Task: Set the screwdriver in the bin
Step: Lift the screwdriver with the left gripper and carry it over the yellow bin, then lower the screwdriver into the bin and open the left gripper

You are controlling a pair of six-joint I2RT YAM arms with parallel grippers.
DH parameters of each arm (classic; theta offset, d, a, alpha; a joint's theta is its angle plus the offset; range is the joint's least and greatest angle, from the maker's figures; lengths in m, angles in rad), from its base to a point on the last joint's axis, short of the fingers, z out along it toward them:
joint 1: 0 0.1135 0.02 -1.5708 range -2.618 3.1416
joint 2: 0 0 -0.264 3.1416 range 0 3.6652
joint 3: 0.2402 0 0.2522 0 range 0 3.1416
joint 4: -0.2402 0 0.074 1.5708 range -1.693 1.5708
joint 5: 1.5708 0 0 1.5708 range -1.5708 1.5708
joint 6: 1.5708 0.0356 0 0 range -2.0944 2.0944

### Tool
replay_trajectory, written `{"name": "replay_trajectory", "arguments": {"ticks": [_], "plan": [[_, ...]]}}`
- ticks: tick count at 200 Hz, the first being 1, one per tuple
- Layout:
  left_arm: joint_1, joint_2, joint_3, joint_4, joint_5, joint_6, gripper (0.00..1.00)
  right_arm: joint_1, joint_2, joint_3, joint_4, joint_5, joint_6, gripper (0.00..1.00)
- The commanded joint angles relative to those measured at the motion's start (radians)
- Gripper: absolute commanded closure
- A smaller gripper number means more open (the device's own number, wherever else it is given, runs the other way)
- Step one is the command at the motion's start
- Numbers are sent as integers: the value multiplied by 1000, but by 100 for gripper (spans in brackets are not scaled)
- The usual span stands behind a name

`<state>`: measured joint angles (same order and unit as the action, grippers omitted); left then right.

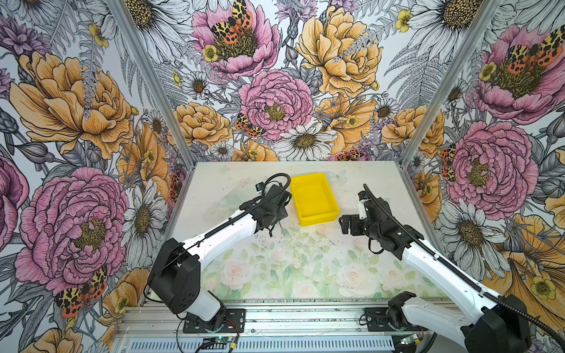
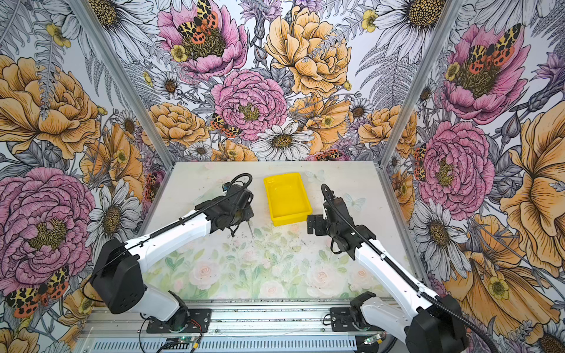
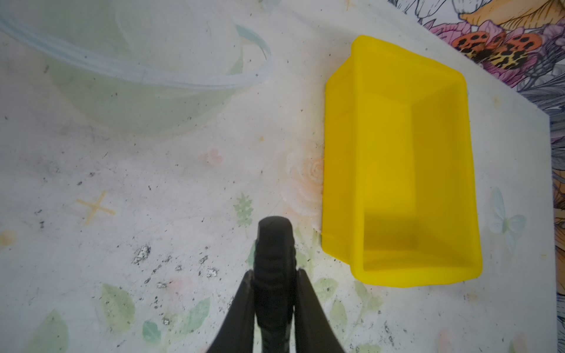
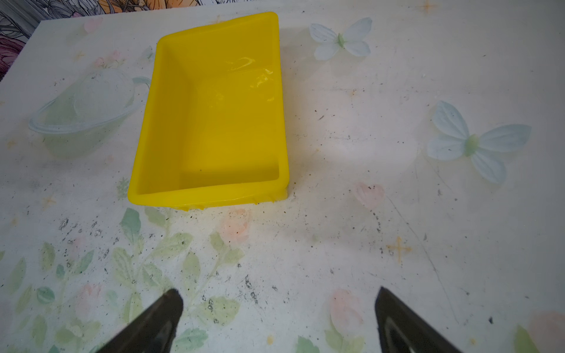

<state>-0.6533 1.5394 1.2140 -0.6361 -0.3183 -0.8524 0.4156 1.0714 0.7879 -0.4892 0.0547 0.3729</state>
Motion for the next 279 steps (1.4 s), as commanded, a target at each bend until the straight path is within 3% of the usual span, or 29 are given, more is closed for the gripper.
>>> {"name": "replay_trajectory", "arguments": {"ticks": [1, 129, 189, 279], "plan": [[13, 61, 96, 4, 42, 82, 95, -13, -22, 8, 3, -1, 1, 1], [34, 507, 569, 72, 191, 204, 93, -50, -22, -11, 2, -24, 17, 1], [17, 633, 658, 100, 199, 199, 91, -51, -58, -14, 11, -34, -8, 0], [-9, 747, 710, 99, 126, 174, 86, -52, -95, -51, 9, -11, 14, 0]]}}
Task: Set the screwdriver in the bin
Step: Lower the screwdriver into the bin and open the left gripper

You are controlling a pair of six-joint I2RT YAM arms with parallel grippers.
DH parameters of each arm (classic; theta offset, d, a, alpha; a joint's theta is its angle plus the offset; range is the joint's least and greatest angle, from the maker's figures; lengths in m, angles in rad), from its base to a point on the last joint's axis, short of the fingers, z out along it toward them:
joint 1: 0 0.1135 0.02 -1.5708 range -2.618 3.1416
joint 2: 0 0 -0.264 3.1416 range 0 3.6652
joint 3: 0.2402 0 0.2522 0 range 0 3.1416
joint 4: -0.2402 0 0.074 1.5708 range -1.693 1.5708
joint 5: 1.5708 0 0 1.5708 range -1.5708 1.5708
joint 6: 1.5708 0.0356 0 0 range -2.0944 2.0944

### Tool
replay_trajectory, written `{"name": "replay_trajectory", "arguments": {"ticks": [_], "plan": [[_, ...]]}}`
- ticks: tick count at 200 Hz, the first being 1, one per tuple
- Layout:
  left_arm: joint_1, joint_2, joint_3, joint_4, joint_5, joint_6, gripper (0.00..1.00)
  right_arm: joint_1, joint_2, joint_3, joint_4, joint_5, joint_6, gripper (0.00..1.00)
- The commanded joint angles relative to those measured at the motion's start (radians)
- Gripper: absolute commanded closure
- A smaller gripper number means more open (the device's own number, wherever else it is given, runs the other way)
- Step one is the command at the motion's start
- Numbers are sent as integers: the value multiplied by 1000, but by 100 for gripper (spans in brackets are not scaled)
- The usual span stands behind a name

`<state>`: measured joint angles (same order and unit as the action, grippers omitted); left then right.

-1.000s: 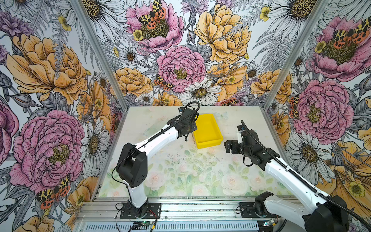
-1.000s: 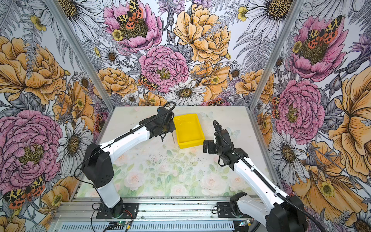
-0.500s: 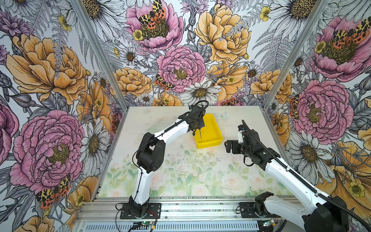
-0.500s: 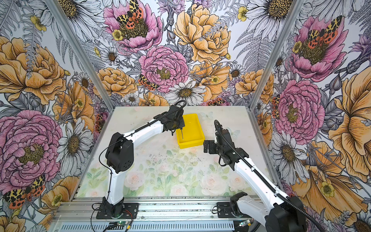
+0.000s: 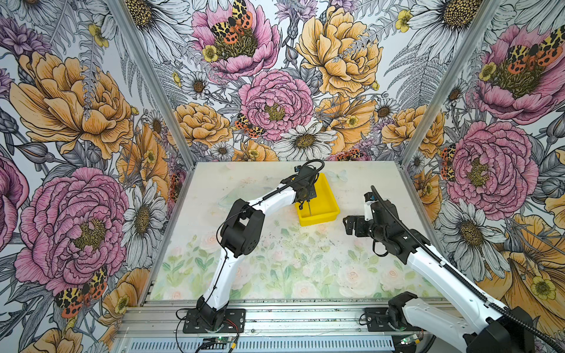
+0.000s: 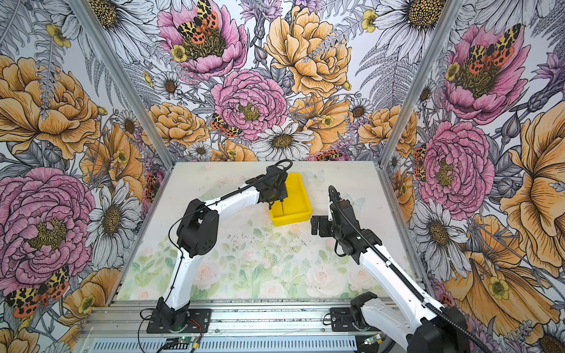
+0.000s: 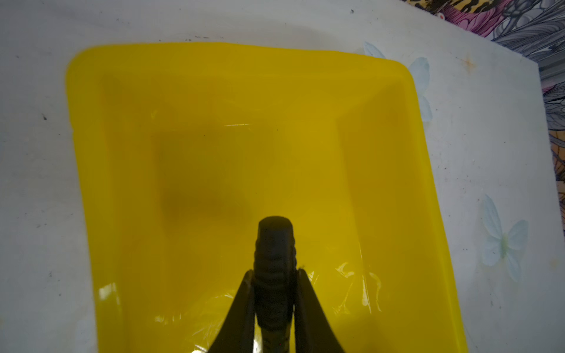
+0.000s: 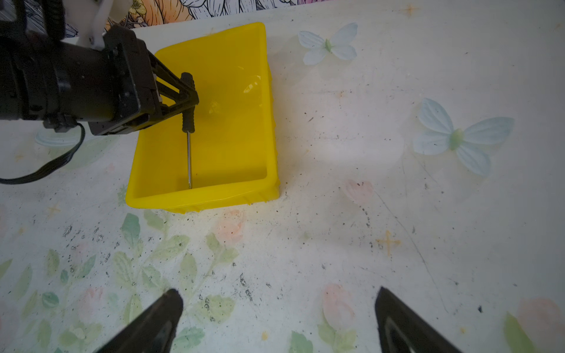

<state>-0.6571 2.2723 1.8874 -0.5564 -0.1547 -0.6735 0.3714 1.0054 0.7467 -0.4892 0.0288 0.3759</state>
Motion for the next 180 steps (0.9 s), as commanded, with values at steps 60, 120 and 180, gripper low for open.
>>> {"name": "replay_trajectory", "arguments": {"ticks": [60, 120, 180], "plan": [[-13, 24, 36, 19, -46, -18, 70, -8, -62, -19, 8, 25, 5, 0], [-24, -14, 40, 18, -96, 9, 55, -9, -83, -15, 7, 43, -4, 0], [-55, -160, -38, 18, -146, 40, 43, -9, -141, -18, 9, 64, -30, 0]]}}
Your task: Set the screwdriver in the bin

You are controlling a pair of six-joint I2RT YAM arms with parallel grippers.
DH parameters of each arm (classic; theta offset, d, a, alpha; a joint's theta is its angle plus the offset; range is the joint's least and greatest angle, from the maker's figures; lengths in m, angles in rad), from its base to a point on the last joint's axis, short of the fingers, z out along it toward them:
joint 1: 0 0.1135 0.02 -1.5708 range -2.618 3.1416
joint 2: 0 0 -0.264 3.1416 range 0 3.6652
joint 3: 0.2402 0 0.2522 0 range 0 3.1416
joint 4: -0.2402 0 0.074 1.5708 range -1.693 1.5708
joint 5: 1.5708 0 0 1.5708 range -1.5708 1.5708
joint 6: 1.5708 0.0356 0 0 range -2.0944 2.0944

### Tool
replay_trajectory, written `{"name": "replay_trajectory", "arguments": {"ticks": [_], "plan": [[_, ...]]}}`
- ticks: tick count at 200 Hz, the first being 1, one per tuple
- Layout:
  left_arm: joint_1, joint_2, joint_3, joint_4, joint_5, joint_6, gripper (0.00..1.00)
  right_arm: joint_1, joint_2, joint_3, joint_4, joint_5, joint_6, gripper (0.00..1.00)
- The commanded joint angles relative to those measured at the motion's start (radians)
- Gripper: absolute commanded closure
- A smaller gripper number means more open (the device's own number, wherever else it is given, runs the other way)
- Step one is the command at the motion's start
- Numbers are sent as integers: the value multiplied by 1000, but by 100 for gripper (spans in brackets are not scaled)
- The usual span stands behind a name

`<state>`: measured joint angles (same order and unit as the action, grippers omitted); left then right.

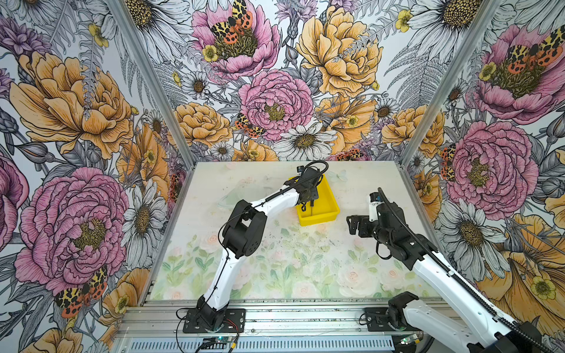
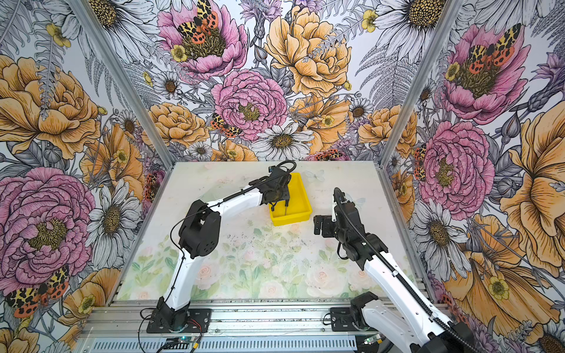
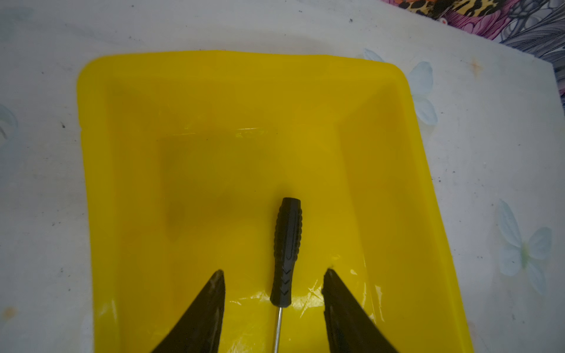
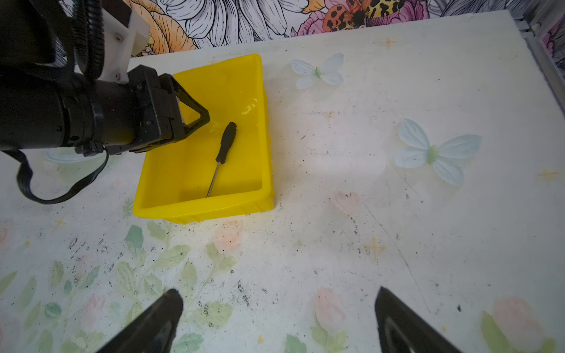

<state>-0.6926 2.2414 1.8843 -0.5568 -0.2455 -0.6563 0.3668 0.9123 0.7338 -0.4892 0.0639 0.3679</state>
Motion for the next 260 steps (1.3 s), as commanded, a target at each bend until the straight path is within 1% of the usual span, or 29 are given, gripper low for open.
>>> {"name": "replay_trajectory", "arguments": {"ticks": [1, 54, 77, 80, 94, 114, 138, 154, 165, 184, 199, 218, 227, 260], "plan": [[-21, -132, -38, 18, -57, 23, 42, -5, -49, -5, 9, 28, -22, 0], [-56, -334, -238, 19, -136, 19, 30, -9, -130, -45, 6, 25, -4, 0], [-59, -411, -343, 22, -158, 15, 28, -9, -148, -56, 7, 13, 24, 1], [-60, -447, -355, 24, -161, 16, 28, -9, -148, -56, 7, 13, 30, 1], [-59, -499, -416, 28, -172, 27, 26, -9, -151, -60, 7, 16, 48, 1], [-59, -576, -508, 43, -180, 50, 21, -10, -154, -65, 7, 38, 83, 0], [-50, -687, -632, 53, -189, 70, 18, -10, -150, -76, 8, 79, 121, 0], [-34, -760, -711, 61, -179, 96, 11, -12, -139, -82, 9, 104, 141, 1], [-24, -809, -763, 65, -179, 127, 2, -12, -135, -88, 9, 124, 160, 1], [11, -894, -851, 84, -181, 182, 1, -13, -136, -108, 10, 177, 208, 1], [54, -964, -920, 109, -178, 226, 1, -13, -147, -132, 10, 240, 240, 0], [122, -1056, -1018, 170, -159, 287, 1, -13, -187, -180, 19, 355, 279, 1], [155, -1093, -1059, 196, -156, 296, 1, -14, -213, -208, 23, 400, 298, 0], [270, -1216, -1153, 203, -145, 302, 1, -16, -341, -281, 35, 443, 259, 1]]}}
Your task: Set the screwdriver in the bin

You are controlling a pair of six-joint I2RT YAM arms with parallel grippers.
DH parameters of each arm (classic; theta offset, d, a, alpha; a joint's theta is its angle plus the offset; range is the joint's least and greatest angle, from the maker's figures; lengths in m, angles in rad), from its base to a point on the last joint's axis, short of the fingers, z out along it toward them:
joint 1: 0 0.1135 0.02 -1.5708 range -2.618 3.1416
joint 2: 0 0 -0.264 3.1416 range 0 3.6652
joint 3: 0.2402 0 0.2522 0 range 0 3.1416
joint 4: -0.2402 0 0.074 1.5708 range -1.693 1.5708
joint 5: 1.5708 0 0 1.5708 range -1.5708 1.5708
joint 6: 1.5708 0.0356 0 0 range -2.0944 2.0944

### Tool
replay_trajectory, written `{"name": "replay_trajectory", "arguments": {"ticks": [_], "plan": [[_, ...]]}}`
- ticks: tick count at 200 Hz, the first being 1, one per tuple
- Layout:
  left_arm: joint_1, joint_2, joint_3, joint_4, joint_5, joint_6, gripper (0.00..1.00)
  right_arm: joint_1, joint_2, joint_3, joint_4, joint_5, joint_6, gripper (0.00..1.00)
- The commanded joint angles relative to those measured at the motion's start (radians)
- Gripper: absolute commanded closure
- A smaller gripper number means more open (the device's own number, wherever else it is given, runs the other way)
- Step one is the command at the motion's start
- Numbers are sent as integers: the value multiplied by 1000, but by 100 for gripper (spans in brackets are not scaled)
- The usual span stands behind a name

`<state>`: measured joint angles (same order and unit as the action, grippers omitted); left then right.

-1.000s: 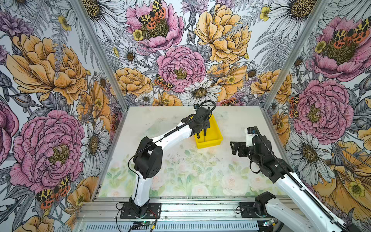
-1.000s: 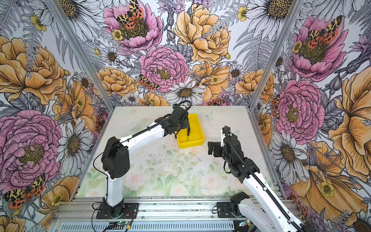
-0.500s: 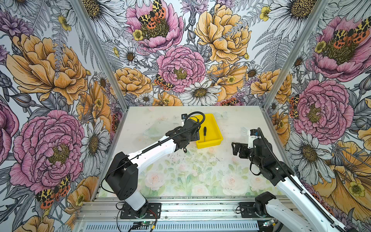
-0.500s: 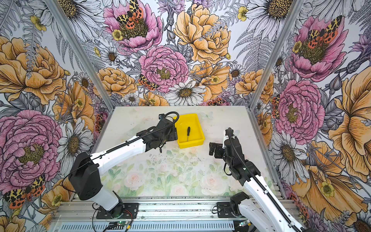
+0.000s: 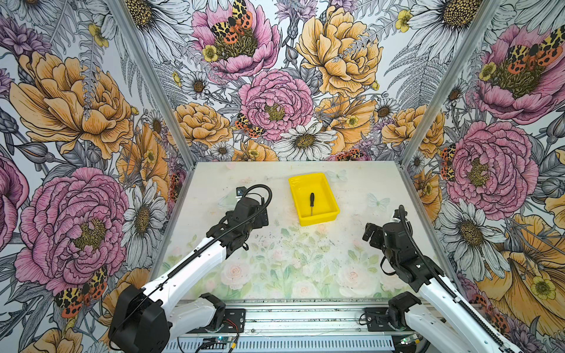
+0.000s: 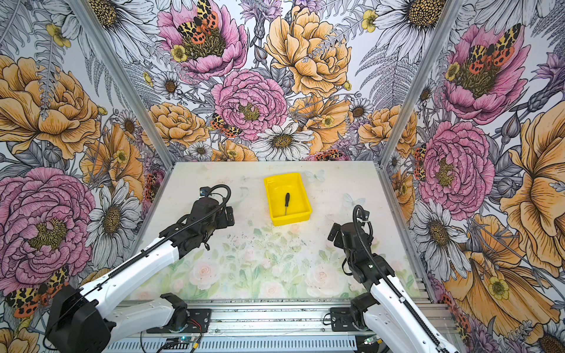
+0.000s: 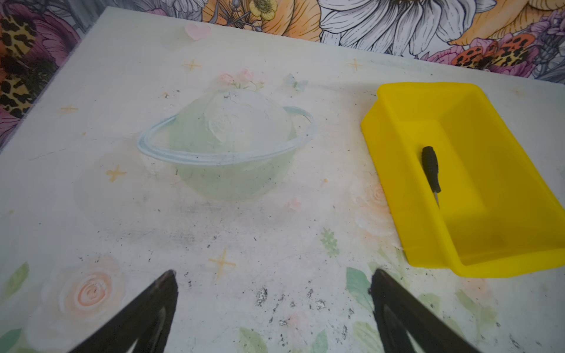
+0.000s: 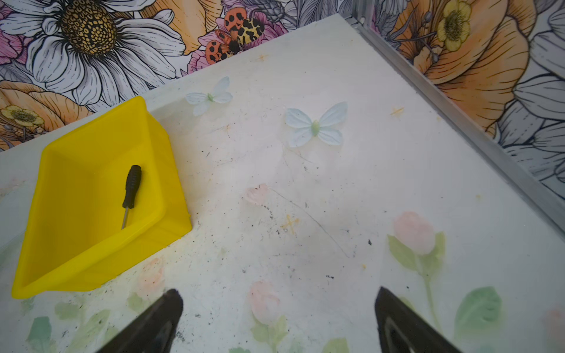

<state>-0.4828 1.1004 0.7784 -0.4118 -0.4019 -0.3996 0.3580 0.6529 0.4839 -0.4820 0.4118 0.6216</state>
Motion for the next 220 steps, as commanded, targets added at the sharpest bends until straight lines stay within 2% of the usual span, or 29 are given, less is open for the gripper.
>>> {"name": "replay_trajectory", "arguments": {"ticks": [1, 20, 32, 68, 94, 115, 140, 180, 220], "plan": [[62, -79, -49, 59, 9, 45, 1, -7, -87, -34, 28, 95, 3, 0], [86, -151, -125, 103, -72, 60, 2, -7, -179, -91, 79, 92, -63, 0], [105, -200, -178, 145, -87, 116, 1, -7, -226, -117, 122, 93, -109, 1], [220, -246, -227, 176, 4, 216, 1, -7, -265, -140, 168, 117, -267, 1], [237, -231, -263, 239, -2, 291, 1, -7, -185, -126, 193, 134, -308, 0], [255, -228, -345, 396, 38, 358, 1, -11, -87, -113, 259, 134, -346, 0], [314, -203, -435, 586, 63, 379, 1, -24, 42, -95, 366, 119, -404, 1], [356, -93, -480, 766, 62, 423, 2, -99, 208, -104, 548, 12, -483, 1], [391, 47, -482, 987, 155, 408, 1, -179, 303, -156, 708, -62, -471, 0]]}}
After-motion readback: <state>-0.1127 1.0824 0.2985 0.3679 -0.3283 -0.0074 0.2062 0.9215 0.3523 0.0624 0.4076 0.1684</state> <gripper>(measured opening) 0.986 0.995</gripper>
